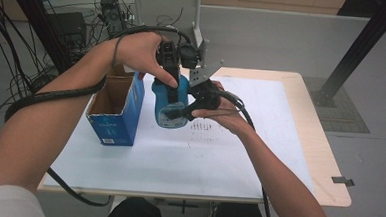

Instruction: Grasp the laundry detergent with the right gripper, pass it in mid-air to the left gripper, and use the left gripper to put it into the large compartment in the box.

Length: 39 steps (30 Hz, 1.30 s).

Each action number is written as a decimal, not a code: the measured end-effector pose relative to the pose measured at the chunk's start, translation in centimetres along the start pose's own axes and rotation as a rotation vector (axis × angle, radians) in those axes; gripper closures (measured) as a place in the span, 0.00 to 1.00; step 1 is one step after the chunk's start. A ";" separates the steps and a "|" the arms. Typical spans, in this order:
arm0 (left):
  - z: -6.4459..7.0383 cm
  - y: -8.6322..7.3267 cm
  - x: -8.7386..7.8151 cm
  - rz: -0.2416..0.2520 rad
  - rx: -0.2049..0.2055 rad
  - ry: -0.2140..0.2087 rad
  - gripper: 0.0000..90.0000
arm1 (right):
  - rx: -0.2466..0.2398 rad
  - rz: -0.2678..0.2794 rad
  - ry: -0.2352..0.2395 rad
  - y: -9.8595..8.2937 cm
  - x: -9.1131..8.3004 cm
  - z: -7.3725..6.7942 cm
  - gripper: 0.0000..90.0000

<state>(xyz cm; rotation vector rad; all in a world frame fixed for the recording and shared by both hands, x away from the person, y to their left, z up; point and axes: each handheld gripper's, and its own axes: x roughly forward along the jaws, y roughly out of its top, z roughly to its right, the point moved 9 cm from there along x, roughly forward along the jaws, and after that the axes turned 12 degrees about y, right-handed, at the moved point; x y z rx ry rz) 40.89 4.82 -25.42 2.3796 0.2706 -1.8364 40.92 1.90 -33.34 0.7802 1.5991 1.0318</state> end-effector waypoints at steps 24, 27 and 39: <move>-4.0 -2.7 -3.3 -0.119 -0.485 -0.015 0.41 | 0.389 -0.409 -0.220 -8.8 -12.7 -4.0 0.06; -5.1 -3.8 -4.8 -0.147 -0.617 -0.007 0.41 | 0.413 -0.448 -0.258 -9.5 -14.5 -4.8 0.06; -8.9 -8.3 -10.3 -0.167 -1.083 0.061 0.41 | 0.475 -0.545 -0.279 -10.9 -18.5 -6.8 0.07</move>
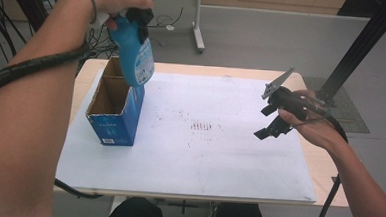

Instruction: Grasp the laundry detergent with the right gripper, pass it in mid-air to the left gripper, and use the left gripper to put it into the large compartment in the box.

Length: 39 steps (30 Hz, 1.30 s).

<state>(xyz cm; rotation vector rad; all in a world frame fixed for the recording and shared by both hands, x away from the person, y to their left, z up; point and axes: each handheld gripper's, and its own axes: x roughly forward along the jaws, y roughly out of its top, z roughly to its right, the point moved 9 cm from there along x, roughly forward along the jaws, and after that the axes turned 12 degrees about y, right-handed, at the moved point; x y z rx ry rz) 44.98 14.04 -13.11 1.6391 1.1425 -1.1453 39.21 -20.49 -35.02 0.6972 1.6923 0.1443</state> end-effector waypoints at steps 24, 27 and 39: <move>-9.4 -2.9 1.1 -0.039 -0.428 0.046 0.41 | 0.003 -0.044 -0.035 0.5 -1.2 0.2 0.07; -9.4 -2.9 2.1 -0.036 -0.436 0.035 0.41 | -0.004 -0.055 -0.035 0.6 -0.9 0.2 0.07; -8.4 -2.8 6.9 -0.041 -0.432 0.016 0.41 | -0.016 -0.072 -0.039 1.1 -0.2 0.2 0.07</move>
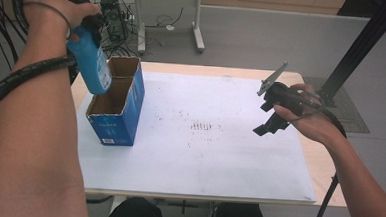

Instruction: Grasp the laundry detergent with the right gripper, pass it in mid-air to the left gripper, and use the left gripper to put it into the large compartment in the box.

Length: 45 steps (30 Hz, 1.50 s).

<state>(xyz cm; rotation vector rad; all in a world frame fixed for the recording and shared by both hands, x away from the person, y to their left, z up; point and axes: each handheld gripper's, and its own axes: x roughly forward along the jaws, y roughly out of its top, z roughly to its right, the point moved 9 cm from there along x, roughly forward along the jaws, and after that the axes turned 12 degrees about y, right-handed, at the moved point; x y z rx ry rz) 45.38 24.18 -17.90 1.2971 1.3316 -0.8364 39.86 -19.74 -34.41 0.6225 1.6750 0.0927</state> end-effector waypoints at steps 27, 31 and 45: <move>4.5 -2.1 13.4 -0.037 0.088 -0.005 0.41 | 0.024 -0.010 -0.043 -0.6 0.0 1.1 0.07; 4.8 -2.4 15.0 -0.049 0.092 -0.017 0.41 | 0.037 -0.018 -0.044 -0.9 0.1 1.3 0.07; 5.0 -2.6 18.6 -0.053 0.131 -0.007 0.41 | 0.084 -0.013 -0.053 -2.3 0.3 2.5 0.07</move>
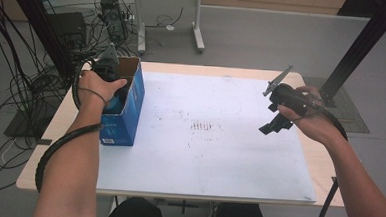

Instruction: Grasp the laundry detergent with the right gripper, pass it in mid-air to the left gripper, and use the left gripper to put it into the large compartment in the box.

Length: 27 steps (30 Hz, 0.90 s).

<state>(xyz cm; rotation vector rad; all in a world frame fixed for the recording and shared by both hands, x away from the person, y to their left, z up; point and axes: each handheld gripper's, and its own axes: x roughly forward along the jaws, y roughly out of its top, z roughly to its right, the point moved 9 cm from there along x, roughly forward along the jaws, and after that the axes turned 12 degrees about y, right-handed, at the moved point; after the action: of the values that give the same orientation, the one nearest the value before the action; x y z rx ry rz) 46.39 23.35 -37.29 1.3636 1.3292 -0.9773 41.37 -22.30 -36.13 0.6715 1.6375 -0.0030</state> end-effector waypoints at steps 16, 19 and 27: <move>0.5 0.1 0.2 -0.011 0.012 -0.004 0.41 | 0.011 -0.003 -0.035 -0.6 -0.2 0.8 0.07; 0.5 0.1 0.3 -0.012 0.014 -0.005 0.41 | 0.012 -0.006 -0.046 -0.7 -0.3 1.0 0.07; 0.5 0.1 0.2 -0.016 0.016 -0.002 0.41 | 0.014 -0.003 -0.059 -0.7 -0.9 1.4 0.07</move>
<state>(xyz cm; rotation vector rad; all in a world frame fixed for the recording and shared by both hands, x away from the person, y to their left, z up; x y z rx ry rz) 46.60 22.89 -37.62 1.3658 1.3351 -1.0024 42.31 -23.80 -35.84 0.6734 1.5828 -0.0362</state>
